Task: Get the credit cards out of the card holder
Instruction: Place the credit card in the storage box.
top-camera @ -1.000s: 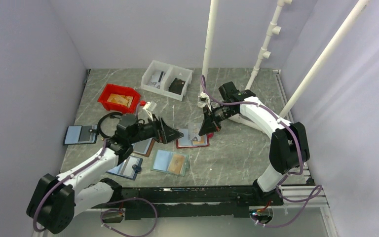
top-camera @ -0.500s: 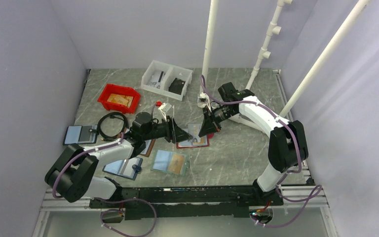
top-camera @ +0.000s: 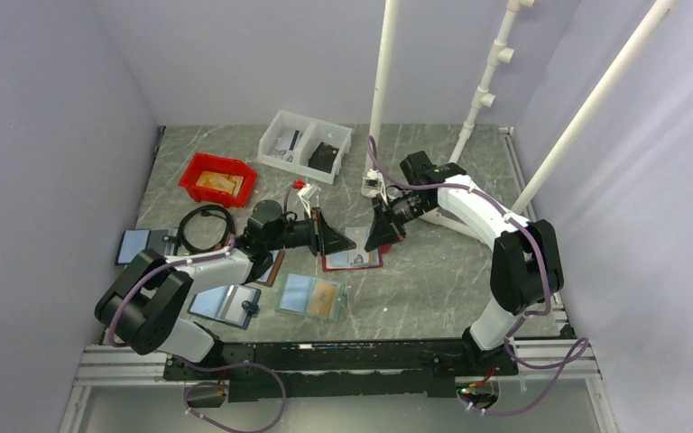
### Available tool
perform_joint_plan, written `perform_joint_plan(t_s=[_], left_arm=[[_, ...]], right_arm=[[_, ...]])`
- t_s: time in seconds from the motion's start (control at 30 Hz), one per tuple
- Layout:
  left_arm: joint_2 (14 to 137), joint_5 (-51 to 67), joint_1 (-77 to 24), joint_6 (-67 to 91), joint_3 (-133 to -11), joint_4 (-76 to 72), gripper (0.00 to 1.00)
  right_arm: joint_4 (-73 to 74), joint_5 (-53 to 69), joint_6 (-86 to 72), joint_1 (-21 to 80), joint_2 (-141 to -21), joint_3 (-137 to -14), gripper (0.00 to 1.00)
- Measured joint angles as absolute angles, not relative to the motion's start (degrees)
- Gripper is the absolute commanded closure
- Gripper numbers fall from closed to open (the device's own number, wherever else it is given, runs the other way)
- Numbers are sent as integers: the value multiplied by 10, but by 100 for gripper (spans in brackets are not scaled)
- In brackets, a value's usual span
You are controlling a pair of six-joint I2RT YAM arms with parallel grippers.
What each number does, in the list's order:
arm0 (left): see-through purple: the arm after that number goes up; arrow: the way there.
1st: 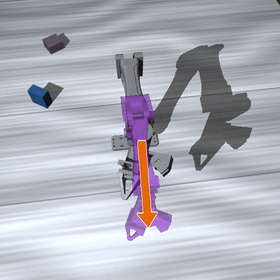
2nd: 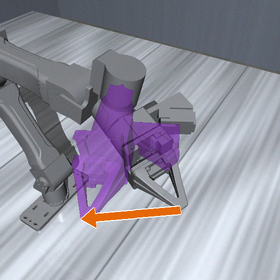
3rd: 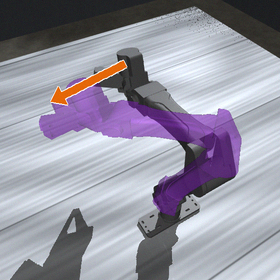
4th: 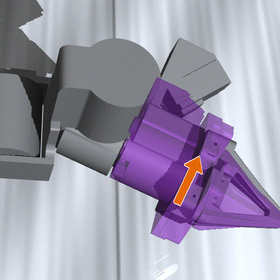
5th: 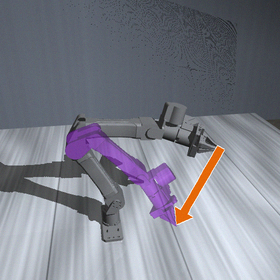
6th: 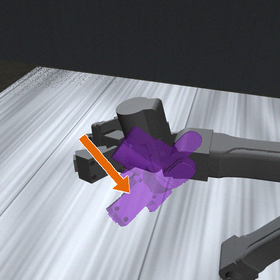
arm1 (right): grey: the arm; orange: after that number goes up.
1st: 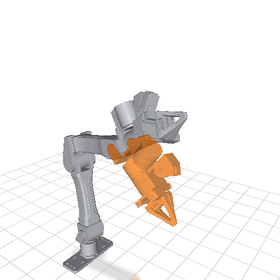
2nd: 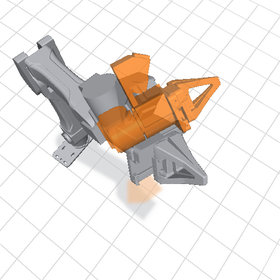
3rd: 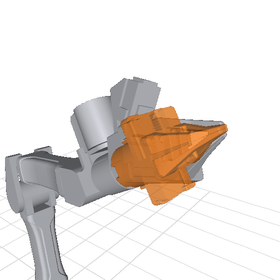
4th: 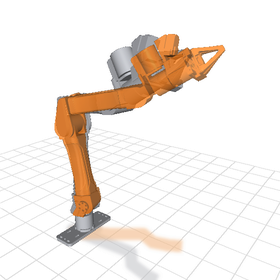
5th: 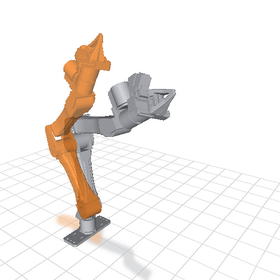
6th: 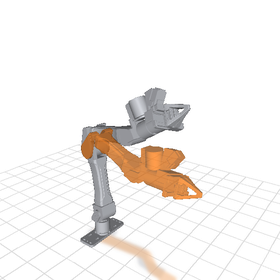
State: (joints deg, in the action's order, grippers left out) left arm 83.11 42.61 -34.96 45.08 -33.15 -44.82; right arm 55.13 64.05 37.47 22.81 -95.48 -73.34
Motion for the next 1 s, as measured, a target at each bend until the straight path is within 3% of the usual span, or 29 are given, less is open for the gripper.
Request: perform_joint_plan(t_s=[0.1,0.3,0.6,1.0], left_arm=[[827,428,-350,439,-332,-437,100],[769,427,-329,385,-337,-296,100],[722,421,-152,264,-449,-14,100],[945,398,-38,114,-774,216,100]], right_arm=[[550,635,373,228,-955,-733,67],[538,608,364,228,-951,-736,57],[513,522,358,227,-887,-730,56],[453,480,396,228,-694,-610,54]])
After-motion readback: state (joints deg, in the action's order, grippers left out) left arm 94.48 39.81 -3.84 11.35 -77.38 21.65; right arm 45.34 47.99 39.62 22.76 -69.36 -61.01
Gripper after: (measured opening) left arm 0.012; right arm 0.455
